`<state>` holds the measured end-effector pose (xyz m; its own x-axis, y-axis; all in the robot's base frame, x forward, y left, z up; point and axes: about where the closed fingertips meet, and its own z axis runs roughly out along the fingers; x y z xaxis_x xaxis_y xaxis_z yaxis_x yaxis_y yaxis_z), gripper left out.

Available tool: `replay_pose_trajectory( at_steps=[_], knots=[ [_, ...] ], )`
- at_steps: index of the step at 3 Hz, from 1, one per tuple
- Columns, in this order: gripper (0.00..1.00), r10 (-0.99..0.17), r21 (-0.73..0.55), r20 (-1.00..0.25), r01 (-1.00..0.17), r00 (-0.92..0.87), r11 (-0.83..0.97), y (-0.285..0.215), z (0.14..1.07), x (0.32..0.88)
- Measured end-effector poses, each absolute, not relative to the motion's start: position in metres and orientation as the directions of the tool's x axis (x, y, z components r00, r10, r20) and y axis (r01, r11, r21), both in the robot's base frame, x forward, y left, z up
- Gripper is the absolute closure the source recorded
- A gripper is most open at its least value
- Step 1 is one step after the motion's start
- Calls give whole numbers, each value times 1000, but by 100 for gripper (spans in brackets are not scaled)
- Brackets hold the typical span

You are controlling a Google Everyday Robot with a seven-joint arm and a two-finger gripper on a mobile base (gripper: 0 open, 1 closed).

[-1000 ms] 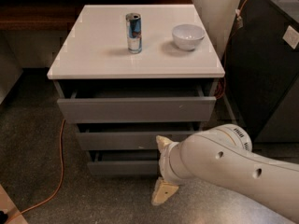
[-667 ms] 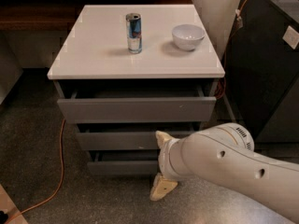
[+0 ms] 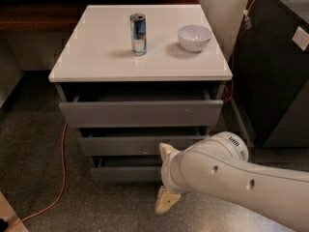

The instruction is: Place redbull can into bottom drawer

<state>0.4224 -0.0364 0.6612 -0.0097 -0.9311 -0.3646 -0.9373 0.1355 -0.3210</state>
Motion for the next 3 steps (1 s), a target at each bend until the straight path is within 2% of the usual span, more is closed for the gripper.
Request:
replay_pose_trajectory(
  at_steps=[3],
  knots=[
    [0,-919,-299,-394,-943,-15,144,-63,539,448]
  ],
)
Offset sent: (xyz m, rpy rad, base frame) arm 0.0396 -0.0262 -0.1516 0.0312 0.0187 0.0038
